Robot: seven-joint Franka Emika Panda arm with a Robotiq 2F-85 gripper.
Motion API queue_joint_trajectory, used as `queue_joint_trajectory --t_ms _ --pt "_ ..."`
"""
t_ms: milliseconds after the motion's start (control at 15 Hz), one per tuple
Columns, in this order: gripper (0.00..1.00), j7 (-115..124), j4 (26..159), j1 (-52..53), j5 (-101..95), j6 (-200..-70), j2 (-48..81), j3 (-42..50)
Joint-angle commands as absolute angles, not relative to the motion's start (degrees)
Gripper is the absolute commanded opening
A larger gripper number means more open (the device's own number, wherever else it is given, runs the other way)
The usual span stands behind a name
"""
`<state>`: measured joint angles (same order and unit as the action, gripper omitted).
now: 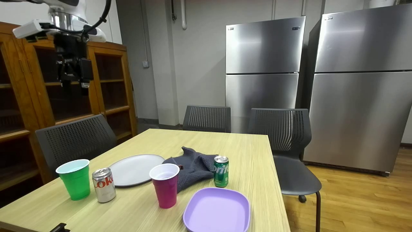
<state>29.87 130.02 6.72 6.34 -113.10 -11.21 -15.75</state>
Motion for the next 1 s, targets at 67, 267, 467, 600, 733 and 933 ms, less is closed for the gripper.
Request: queue_joint_trajectory --t_ms 67,267,467,600,733,933 --pt "1.0 30.0 132.0 8.7 6.8 -117.1 -9.6 -15.5" --pt "1.0 30.6 132.8 9.6 6.6 -119.4 -8.3 -15.8" --pt "1.0 31.9 133.6 10.6 5.8 -121.4 -6.8 -16.2" --pt "1.0 32.5 133.9 11.2 5.6 -122.7 -5.6 -16.3" --pt "1.0 35.2 134.2 11.8 4.4 -124.2 -4.0 -16.6" --pt "1.0 38.2 134.4 12.9 3.1 -126.2 -1.8 -16.7"
